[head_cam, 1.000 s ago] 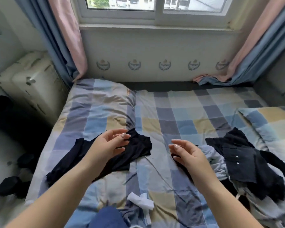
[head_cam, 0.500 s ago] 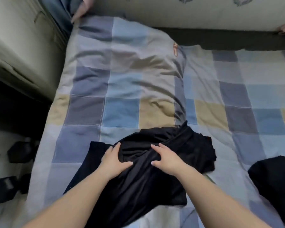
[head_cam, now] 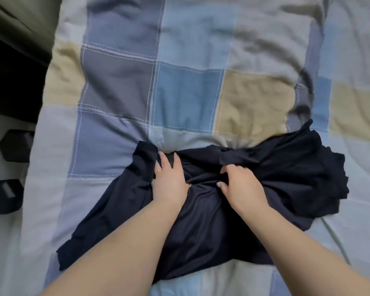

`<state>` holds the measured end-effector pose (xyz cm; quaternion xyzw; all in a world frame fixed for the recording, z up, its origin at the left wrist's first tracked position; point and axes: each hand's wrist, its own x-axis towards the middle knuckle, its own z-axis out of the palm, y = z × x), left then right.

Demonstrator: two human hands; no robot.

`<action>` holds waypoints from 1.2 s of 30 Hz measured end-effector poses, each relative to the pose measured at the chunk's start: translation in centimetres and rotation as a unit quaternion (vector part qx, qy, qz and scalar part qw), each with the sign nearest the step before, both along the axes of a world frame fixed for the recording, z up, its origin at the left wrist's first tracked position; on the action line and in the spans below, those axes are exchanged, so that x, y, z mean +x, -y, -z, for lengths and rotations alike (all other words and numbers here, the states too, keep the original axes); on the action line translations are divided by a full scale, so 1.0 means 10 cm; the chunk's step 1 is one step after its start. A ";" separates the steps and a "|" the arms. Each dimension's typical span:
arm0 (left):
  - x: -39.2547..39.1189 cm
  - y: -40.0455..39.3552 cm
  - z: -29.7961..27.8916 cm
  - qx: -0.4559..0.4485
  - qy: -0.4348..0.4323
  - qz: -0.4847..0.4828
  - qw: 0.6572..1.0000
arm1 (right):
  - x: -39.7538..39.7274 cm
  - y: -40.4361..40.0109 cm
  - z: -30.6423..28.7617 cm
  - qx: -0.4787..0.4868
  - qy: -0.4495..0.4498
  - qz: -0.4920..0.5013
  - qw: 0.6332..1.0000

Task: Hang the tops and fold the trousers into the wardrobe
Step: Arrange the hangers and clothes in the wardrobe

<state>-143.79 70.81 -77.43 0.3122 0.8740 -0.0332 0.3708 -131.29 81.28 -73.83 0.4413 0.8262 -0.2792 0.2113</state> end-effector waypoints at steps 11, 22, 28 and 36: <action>-0.30 0.57 -0.73 0.181 -0.010 -0.051 0.982 | 0.60 0.23 -0.72 0.144 -0.125 -0.038 0.981; 2.08 0.66 -3.00 0.465 0.219 -0.182 0.838 | 1.89 0.78 -2.40 0.037 -0.093 -0.141 0.985; 3.25 0.72 -3.89 0.546 0.246 -0.127 0.790 | 2.79 1.01 -3.25 -0.007 -0.271 0.075 0.959; 4.10 1.09 -4.58 0.617 0.127 -0.093 0.771 | 3.73 1.12 -4.54 -0.159 -0.518 0.282 0.792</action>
